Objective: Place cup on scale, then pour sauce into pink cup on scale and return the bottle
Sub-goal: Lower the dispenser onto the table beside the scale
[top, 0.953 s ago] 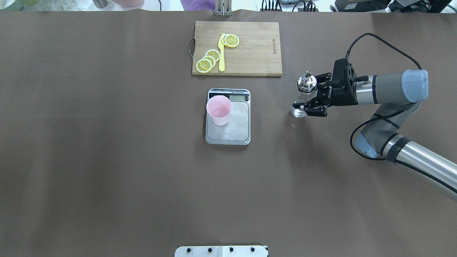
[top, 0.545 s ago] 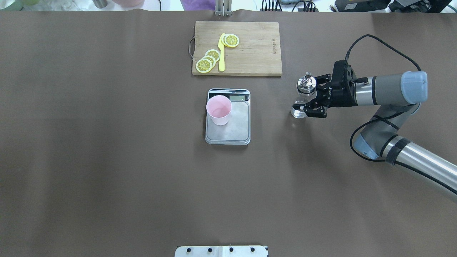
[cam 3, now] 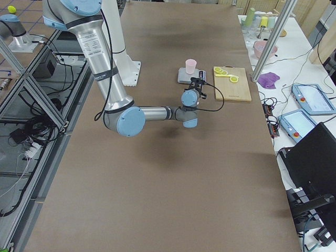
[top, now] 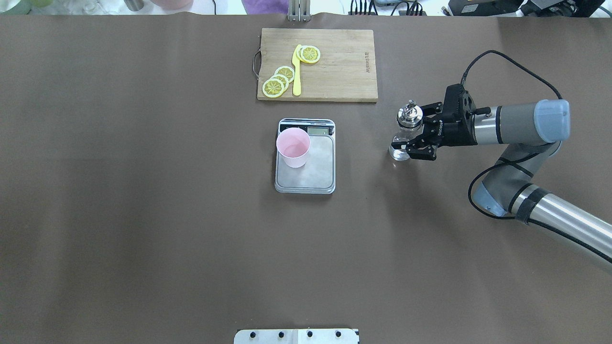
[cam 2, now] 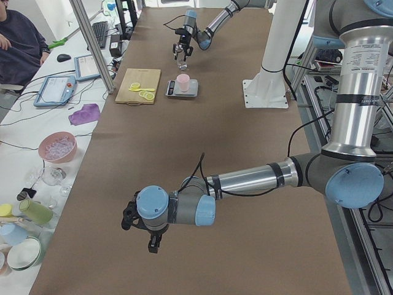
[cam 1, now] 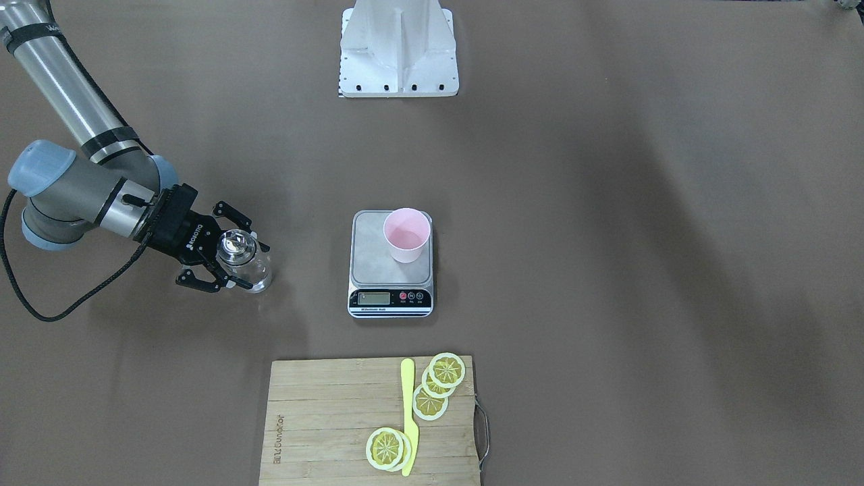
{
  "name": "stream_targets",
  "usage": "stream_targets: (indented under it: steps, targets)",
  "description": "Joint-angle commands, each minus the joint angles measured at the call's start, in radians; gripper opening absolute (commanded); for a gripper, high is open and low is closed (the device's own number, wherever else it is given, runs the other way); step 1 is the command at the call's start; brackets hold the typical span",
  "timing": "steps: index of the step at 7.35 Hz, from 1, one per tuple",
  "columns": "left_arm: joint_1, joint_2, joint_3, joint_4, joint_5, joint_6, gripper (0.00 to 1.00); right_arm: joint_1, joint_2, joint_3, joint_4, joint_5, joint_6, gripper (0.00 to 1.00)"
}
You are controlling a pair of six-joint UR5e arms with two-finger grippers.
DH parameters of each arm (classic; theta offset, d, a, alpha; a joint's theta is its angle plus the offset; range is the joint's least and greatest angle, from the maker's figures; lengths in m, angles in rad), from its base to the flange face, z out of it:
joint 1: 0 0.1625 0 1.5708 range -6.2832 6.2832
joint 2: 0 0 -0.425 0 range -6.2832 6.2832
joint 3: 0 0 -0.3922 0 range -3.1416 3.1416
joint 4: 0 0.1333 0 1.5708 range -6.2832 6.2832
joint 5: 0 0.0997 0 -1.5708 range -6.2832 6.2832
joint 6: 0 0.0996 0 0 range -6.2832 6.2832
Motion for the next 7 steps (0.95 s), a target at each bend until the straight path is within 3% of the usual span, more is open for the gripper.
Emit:
stream_targets:
  steps: [1,2,7]
  targets:
    - [0.0,0.0,-0.003,0.0,0.0,0.0,0.98,0.001,-0.002,0.003,0.001,0.002,0.011,0.89]
    - [0.0,0.0,-0.003,0.0,0.0,0.0,0.98,0.002,-0.006,0.003,0.001,0.0,0.013,0.98]
    - [0.0,0.004,-0.005,0.0,0.0,0.0,0.98,0.004,-0.015,0.001,0.001,0.002,0.015,0.99]
